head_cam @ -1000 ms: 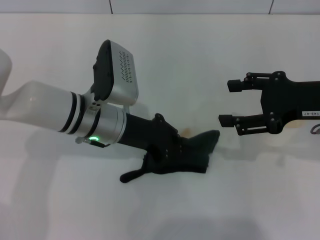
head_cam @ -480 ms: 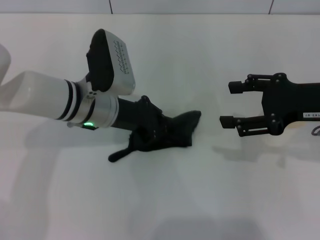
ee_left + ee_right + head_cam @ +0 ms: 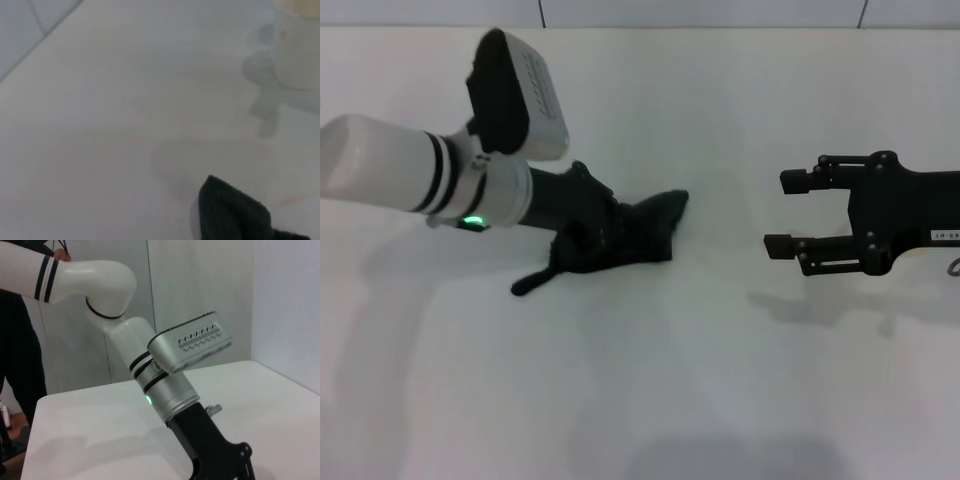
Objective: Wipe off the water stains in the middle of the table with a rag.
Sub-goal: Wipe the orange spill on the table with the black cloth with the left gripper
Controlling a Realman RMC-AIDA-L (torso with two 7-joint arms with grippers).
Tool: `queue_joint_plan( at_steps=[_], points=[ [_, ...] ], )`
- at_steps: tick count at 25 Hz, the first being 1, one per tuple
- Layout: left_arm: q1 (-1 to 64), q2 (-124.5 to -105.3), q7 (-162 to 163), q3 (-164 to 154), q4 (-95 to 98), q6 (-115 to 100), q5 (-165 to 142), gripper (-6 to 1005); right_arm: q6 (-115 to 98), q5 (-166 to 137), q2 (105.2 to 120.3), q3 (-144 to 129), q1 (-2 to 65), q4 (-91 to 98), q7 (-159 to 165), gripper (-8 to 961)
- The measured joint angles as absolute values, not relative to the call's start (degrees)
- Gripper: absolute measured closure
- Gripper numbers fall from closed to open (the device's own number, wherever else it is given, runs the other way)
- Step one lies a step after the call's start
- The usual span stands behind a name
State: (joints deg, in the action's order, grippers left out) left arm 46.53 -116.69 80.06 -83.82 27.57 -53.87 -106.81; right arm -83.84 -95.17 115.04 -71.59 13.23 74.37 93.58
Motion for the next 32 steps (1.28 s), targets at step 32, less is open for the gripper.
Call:
queue_joint_plan(
  at_steps=[32],
  points=[
    [49.2, -119.66, 79.6, -101.2, 32.8, -56.2, -99.6, 921, -84.3, -94.9, 115.05, -71.5, 13.2, 74.8, 93.6, 205]
  ],
)
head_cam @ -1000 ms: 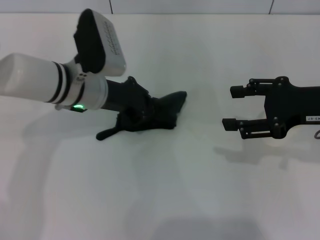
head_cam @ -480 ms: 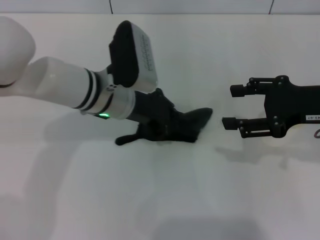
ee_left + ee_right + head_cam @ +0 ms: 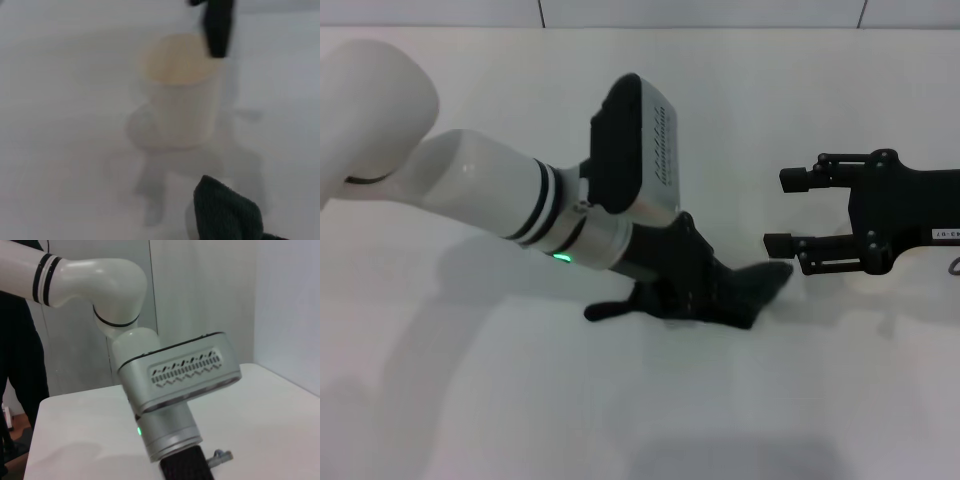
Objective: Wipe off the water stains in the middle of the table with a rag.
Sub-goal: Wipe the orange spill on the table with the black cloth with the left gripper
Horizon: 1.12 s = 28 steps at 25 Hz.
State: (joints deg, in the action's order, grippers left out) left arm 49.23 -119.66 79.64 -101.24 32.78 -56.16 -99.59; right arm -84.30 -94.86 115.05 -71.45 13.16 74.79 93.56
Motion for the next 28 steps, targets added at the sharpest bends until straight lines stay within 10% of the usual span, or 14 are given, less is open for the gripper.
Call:
queue_joint_plan(
  at_steps=[28],
  points=[
    [30.8, -117.86, 87.0, -78.5, 48.6, -65.0, -114.5, 921, -84.7, -94.3, 115.01, -69.6, 13.3, 74.6, 93.6, 203]
  ],
)
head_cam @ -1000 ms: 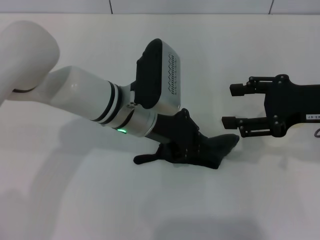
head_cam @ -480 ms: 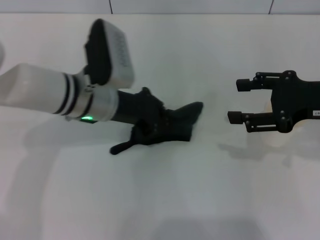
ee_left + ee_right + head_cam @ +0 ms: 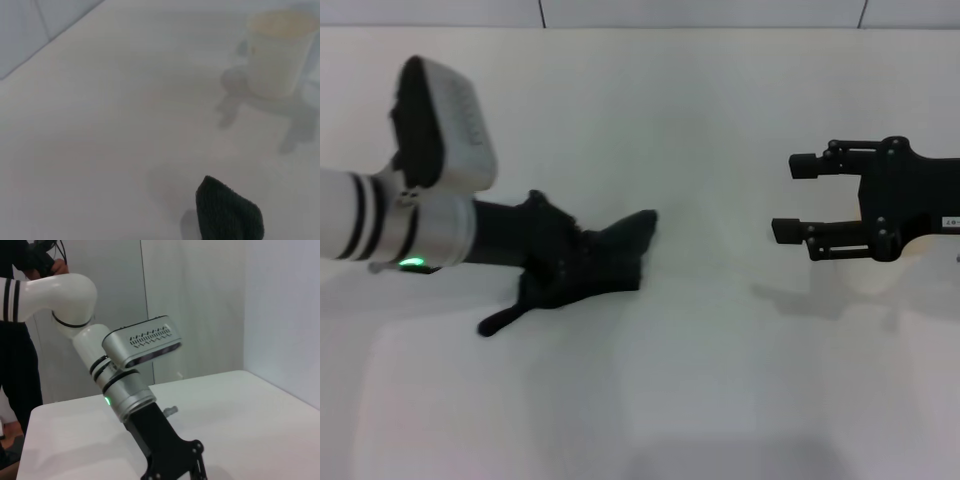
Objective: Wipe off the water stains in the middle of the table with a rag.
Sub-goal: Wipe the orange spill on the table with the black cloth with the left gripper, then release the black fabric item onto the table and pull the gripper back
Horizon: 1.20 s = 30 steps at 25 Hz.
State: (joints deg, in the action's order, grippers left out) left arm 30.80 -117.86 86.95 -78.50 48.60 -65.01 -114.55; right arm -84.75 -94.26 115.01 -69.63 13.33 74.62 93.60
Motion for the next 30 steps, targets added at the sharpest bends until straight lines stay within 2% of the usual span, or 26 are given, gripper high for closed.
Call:
queue_joint_plan(
  at_steps=[13, 21, 27, 29, 30],
  points=[
    [29.3, -117.77, 87.9, -70.7, 48.2, -71.4, -115.0, 908, -84.3, -92.7, 115.14, -71.2, 13.5, 74.6, 93.5, 204],
    [29.3, -118.67, 89.9, -70.5, 48.0, -69.8, -116.3, 900, -84.2, -92.5, 115.14, -71.4, 13.6, 74.9, 93.5, 204],
    [29.3, -118.91, 90.6, -70.5, 48.2, -68.9, -116.3, 700, -84.0, -92.1, 115.14, -71.4, 13.8, 75.0, 93.5, 200],
    [29.3, -118.91, 90.6, -70.5, 48.3, -68.9, -116.3, 455, -83.9, -92.1, 115.14, -71.4, 13.9, 75.0, 93.5, 199],
    [29.3, -118.91, 90.6, -70.4, 48.4, -68.8, -116.3, 434, -83.8, -92.1, 115.13, -71.2, 13.9, 75.0, 93.5, 198]
  ],
)
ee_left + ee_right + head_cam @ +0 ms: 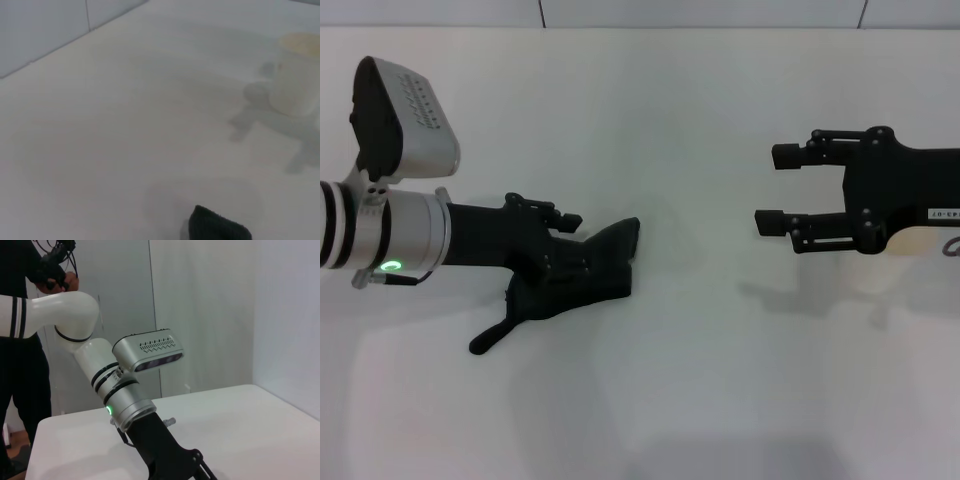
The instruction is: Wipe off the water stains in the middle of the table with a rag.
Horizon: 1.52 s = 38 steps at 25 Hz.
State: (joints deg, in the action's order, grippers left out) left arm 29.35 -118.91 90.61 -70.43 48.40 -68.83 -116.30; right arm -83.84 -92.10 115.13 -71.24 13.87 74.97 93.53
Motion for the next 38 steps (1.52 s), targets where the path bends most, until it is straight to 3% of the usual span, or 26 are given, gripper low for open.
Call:
queue_joint_plan(
  at_steps=[16, 30, 38],
  points=[
    [29.4, -118.85, 87.1, -70.1, 51.5, -69.6, -116.4, 129, -83.7, -92.0, 115.13, -70.8, 13.9, 75.1, 93.3, 185],
    [26.7, -118.73, 85.0, -62.5, 59.5, -85.6, -112.5, 129, -84.4, -93.2, 114.82, -64.9, 12.3, 75.0, 93.6, 173],
    [24.5, -118.74, 85.7, -58.7, 63.3, -92.0, -112.0, 129, -86.3, -96.1, 114.81, -61.9, 12.1, 75.4, 95.0, 112]
  ],
)
